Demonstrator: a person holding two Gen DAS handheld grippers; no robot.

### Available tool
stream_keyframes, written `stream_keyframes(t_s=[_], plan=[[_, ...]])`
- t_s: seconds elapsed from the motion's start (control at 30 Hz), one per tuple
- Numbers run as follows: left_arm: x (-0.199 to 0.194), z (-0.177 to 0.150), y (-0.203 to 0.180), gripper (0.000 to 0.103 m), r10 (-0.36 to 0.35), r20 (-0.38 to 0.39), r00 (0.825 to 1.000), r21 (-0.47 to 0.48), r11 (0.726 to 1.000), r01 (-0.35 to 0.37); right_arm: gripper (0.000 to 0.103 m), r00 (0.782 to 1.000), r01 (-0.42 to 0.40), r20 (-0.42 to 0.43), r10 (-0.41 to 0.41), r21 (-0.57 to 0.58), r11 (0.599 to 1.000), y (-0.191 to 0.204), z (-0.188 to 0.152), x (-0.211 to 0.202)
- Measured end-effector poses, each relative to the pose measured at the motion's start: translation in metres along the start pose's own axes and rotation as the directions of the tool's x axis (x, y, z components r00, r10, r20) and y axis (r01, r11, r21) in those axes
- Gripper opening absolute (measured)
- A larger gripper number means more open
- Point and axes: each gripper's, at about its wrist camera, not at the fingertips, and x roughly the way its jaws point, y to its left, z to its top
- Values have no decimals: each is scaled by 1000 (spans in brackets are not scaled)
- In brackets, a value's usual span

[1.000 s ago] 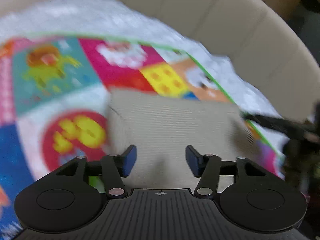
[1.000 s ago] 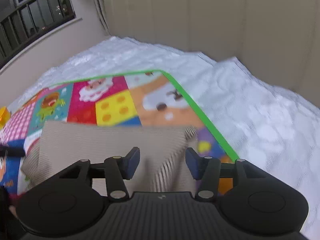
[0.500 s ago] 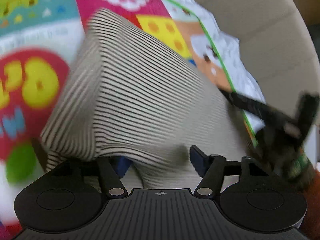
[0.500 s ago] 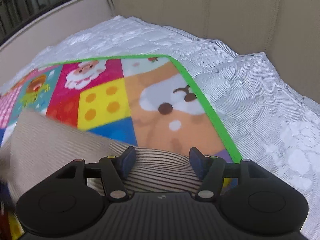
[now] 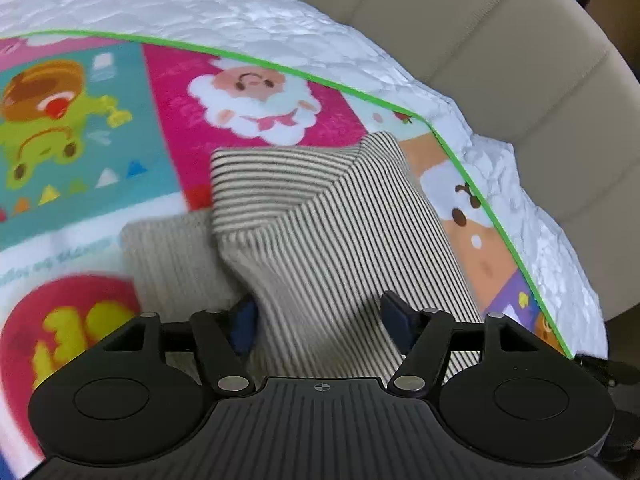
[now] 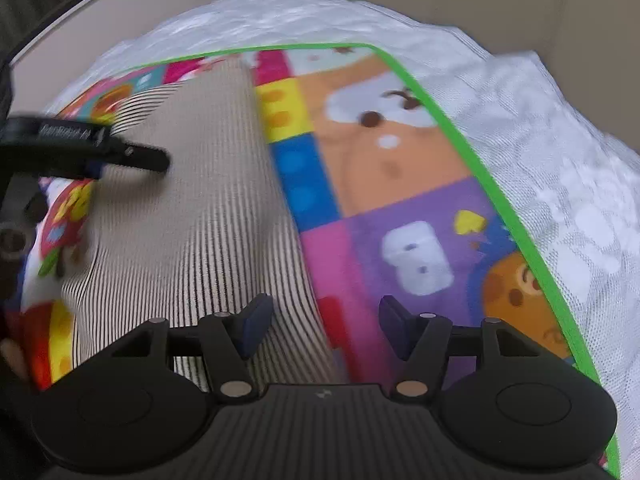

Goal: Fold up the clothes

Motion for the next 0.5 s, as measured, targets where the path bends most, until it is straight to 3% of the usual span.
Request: stream_keyframes(t_s=[0.1, 0.2, 0.27, 0.43, 0.5], plan=[[-14, -13, 8, 81, -25, -27, 999, -35, 999, 24, 80, 993, 53, 109, -52, -6, 999, 1, 8, -14], [-17, -25, 13, 87, -73, -77, 994, -78, 995, 67, 81, 988, -5, 153, -4, 59, 998, -5, 20, -17], [-14, -31, 13, 89, -98, -109, 989, -95, 992, 87, 81, 989, -72, 132, 62, 76, 995, -5, 21, -8], [2, -30, 0, 86, -92, -101, 991, -36, 995, 88, 81, 994, -105, 41, 103, 43, 994, 8, 10, 23], [9, -25, -5, 72, -89, -88, 992, -1, 996, 89, 81, 992, -123, 19, 122, 48, 991, 6, 4, 24]])
